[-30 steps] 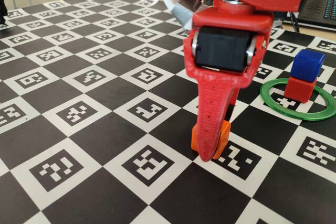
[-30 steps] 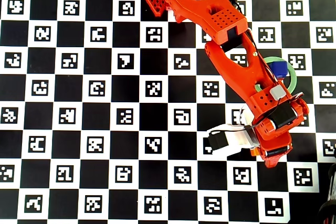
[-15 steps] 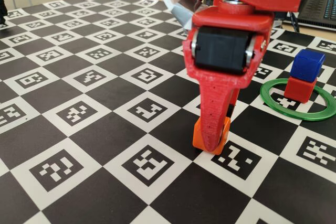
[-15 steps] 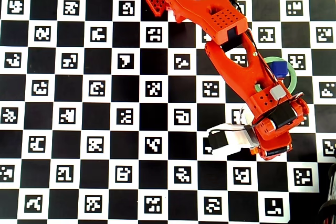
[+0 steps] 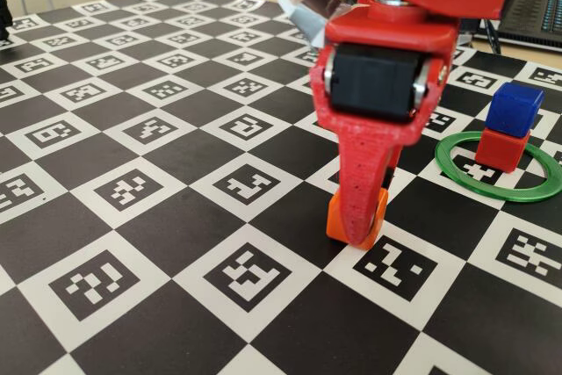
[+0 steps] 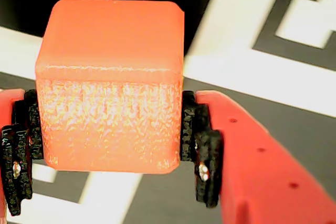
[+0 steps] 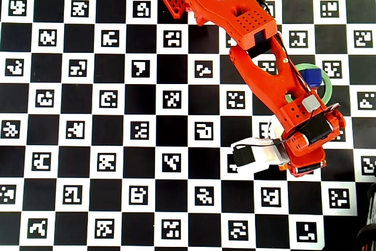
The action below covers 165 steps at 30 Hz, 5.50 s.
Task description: Grab the red cube then put it in the green circle then put the blue cube on top and finally the orange cube on top
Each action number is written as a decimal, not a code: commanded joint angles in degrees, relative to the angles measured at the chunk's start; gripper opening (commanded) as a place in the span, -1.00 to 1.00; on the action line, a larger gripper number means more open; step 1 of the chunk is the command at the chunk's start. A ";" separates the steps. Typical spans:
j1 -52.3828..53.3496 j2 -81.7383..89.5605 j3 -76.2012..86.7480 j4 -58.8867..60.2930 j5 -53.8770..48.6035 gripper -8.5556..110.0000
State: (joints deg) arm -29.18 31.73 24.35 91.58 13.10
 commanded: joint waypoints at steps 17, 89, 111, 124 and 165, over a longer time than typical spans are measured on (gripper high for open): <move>-0.62 32.70 9.76 12.66 6.86 -0.68; -24.52 54.32 48.25 -2.90 38.06 -0.69; -20.04 53.53 51.77 -5.01 37.00 -0.69; -23.03 52.65 52.12 -7.65 37.09 -0.70; -22.24 54.23 58.27 -10.99 36.12 -0.70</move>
State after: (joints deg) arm -51.33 82.09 83.23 81.21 49.39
